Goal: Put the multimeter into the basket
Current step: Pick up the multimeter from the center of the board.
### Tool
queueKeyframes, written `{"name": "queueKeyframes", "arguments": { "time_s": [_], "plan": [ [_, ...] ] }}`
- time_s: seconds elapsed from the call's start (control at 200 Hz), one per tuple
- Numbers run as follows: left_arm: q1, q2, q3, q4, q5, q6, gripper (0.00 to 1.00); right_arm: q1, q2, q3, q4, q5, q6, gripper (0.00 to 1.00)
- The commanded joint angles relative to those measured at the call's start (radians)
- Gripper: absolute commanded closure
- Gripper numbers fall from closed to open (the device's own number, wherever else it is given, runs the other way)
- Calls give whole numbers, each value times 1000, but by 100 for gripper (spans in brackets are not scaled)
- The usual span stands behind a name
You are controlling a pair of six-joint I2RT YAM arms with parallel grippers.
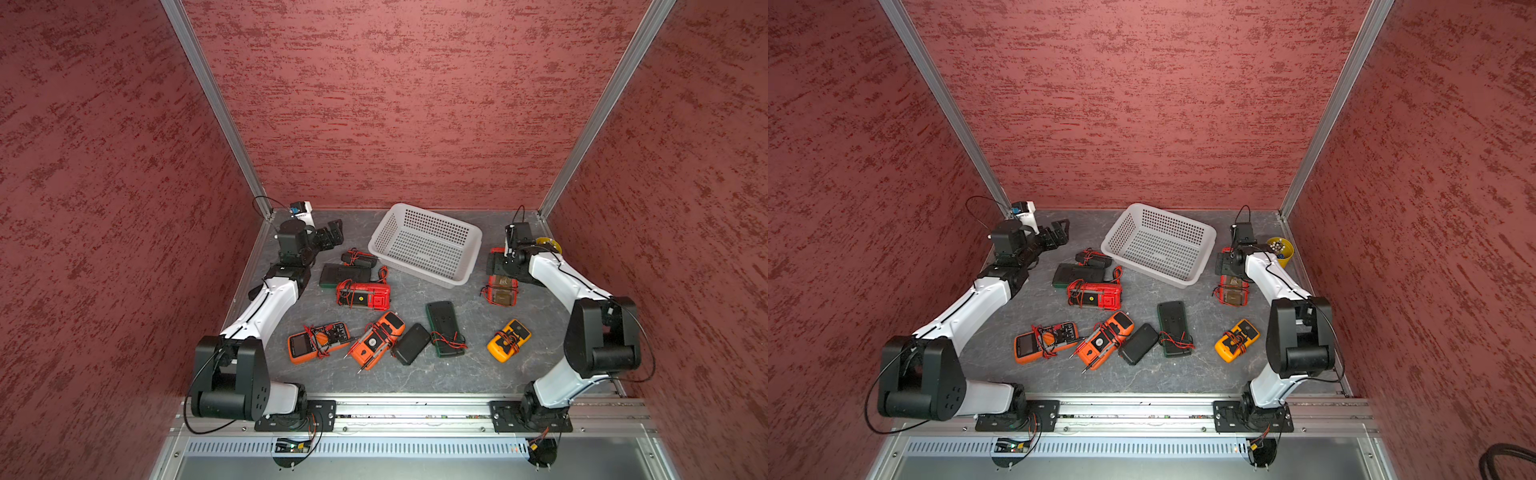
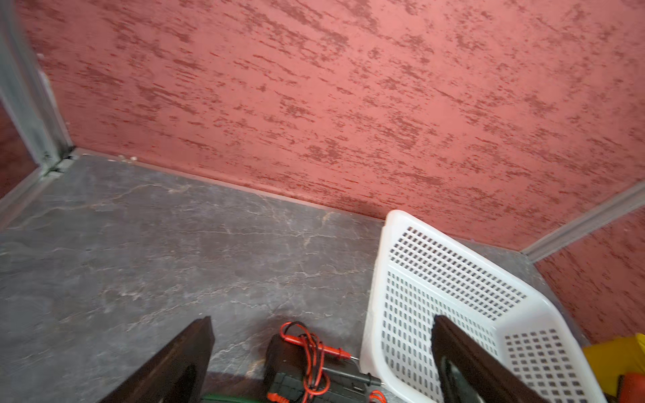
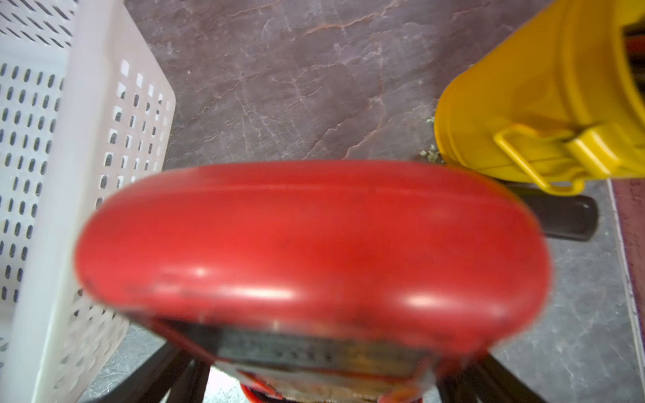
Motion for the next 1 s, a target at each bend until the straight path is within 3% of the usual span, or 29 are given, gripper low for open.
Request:
{"name": "queueKeyframes", "arguments": {
  "time_s": [0.0, 0.215, 0.446, 0.646, 0.997],
  "plan": [
    [-73, 14, 60, -42, 72, 76, 0, 6, -77, -19, 95, 48, 30, 100],
    [-252, 70, 73, 50, 253, 128, 0, 5, -155, -95, 133, 53, 47, 100],
    [-476, 221, 115, 176, 387, 220, 0, 7, -269, -166, 163, 34, 66, 100],
    [-568, 373, 223, 229, 522, 207, 0, 8, -348, -197, 158, 19, 62, 100],
    [-665, 513, 396, 202, 552, 228, 1, 10, -490, -103, 54, -97, 91, 100]
  ]
}}
